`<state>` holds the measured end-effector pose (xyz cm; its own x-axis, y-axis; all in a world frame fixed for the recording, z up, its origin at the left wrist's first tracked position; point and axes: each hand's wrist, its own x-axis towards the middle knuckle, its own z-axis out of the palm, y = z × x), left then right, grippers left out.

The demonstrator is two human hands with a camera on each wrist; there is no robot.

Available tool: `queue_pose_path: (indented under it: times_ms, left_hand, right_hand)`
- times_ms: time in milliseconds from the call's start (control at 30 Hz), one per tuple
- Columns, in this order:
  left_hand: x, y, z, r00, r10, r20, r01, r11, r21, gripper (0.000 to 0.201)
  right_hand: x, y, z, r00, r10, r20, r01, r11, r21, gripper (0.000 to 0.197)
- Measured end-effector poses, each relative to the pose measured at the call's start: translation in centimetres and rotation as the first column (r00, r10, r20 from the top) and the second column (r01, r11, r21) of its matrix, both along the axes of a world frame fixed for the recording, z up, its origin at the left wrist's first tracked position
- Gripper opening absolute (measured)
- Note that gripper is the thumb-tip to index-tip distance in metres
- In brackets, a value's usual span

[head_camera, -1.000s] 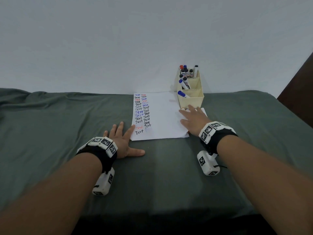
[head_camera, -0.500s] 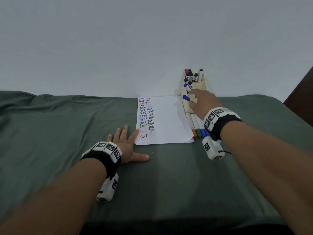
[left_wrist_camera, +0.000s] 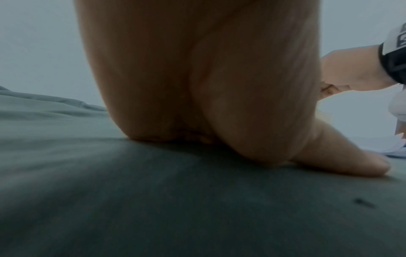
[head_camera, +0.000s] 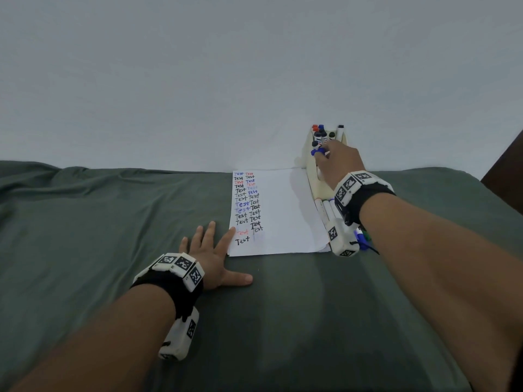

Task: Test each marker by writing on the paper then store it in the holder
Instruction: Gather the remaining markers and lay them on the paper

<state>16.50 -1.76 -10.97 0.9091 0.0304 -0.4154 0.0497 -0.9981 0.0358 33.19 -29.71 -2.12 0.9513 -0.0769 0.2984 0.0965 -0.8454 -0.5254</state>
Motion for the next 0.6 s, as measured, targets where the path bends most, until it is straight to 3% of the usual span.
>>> queue_pose_path:
  times_ms: [267,367,467,600]
  left_hand:
    - [0.0,-0.1,0.3,1.0,-0.004,-0.008,0.004,1.0,0.0,0.125]
    - [0.0,-0.1,0.2,1.0,0.0,-0.011,0.0,1.0,-0.005,0.126]
    - [0.1,-0.1,0.2,1.0,-0.002,-0.014,0.002,1.0,-0.003,0.127]
    - [0.1,0.0,0.0,1.0,-0.002,-0.011,0.001,1.0,-0.009,0.128]
  right_hand:
    - [-0.2,-1.4,0.4,0.997,0.077,0.015,-0.079,0.97,0.231,0.03]
    - [0.2,-2.0,1.3,0.998,0.042,0.052,-0.05,0.985,0.162,0.03]
    - [1.3,-2.3,2.1,0.999,0.025,0.033,-0.028,0.992,0.123,0.048]
    - [2.5,-1.1,2.2,0.989,0.102,-0.109,-0.106,0.994,-0.025,0.084]
